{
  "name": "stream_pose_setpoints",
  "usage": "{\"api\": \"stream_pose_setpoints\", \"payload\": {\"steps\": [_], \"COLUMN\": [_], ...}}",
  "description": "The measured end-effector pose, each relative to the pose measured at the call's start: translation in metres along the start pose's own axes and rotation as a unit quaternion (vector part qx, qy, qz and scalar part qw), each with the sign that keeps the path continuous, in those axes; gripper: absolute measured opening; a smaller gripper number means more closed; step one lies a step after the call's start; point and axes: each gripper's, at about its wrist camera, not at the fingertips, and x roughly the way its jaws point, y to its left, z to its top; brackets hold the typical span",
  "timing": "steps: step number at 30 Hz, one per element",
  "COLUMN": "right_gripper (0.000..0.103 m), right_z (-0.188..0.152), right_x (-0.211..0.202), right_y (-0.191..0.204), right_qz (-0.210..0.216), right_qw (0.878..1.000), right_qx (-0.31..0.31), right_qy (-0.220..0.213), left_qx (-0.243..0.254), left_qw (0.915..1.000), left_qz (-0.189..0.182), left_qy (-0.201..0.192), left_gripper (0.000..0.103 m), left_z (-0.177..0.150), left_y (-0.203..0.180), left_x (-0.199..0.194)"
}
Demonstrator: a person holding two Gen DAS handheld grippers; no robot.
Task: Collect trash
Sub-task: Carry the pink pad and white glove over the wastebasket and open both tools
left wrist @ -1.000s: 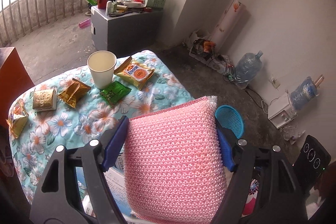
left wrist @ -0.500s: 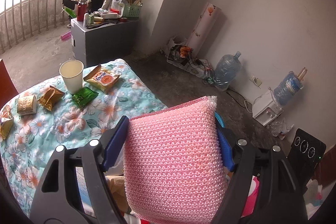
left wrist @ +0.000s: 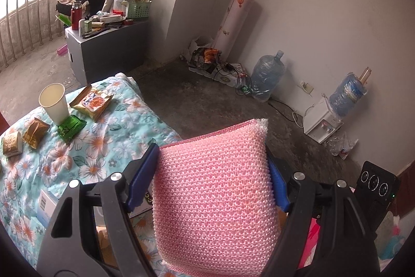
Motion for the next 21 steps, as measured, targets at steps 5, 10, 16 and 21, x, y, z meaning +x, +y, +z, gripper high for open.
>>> {"api": "stream_pose_setpoints", "payload": {"steps": [5, 10, 16, 21], "right_gripper": [0.005, 0.005, 0.005, 0.005], "right_z": [0.002, 0.007, 0.013, 0.022], "right_x": [-0.015, -0.033, -0.051, -0.065], "right_y": [-0.022, -0.046, -0.076, -0.102], "right_qz": [-0.009, -0.024, -0.047, -0.070], "right_qw": [1.000, 0.998, 0.996, 0.993], "right_qx": [0.016, 0.033, 0.054, 0.063], "right_qy": [-0.018, -0.038, -0.061, -0.072], "left_qx": [0.019, 0.034, 0.048, 0.054], "left_qw": [0.9997, 0.9988, 0.9970, 0.9944], "left_qz": [-0.011, -0.027, -0.050, -0.080], "left_qy": [0.014, 0.023, 0.036, 0.042], "left_gripper": [0.072, 0.072, 0.072, 0.072], "left_z": [0.008, 0.013, 0.022, 0.027], "left_y": [-0.028, -0.057, -0.085, -0.110], "left_x": [0.028, 0.057, 0.095, 0.133]}}
